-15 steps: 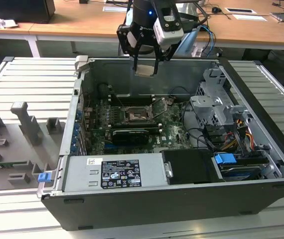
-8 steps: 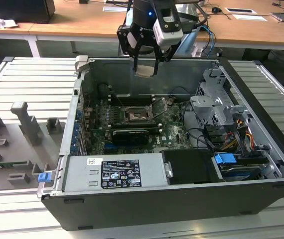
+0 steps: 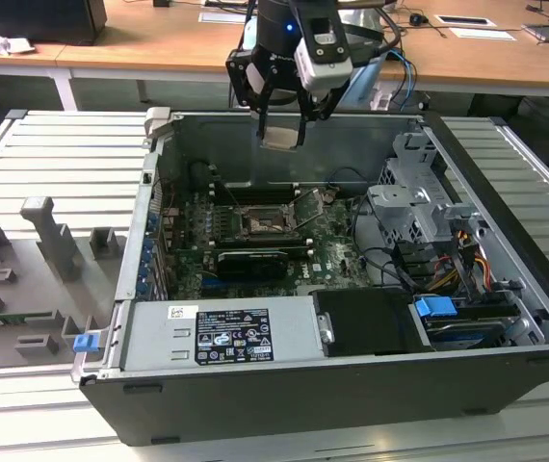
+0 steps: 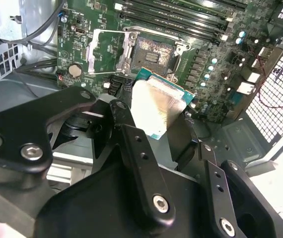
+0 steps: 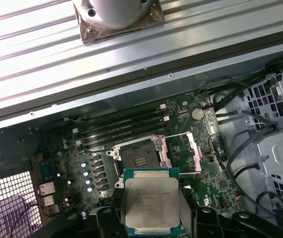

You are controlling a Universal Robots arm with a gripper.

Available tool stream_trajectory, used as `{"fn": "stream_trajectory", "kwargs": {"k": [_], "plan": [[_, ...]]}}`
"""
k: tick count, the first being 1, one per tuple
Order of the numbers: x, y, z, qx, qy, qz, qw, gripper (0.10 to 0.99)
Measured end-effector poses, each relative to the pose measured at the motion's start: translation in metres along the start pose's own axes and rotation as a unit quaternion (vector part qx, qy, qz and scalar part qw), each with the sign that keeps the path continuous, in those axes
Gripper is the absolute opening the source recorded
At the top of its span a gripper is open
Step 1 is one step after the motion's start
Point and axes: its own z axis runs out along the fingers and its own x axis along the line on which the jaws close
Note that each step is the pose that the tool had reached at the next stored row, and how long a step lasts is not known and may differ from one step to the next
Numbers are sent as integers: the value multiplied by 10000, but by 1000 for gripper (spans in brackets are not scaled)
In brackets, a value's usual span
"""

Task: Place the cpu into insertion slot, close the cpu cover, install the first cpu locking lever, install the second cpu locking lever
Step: 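Place the cpu into insertion slot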

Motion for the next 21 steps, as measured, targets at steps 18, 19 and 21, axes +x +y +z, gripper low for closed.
{"fn": "stream_trajectory", "kwargs": {"k": [18,19,21], "plan": [[-1,-3,37,-8,-78,856,9963,525],[-1,-4,40,-9,-80,883,9961,525],[-1,-4,45,-10,-87,956,9954,525]]}}
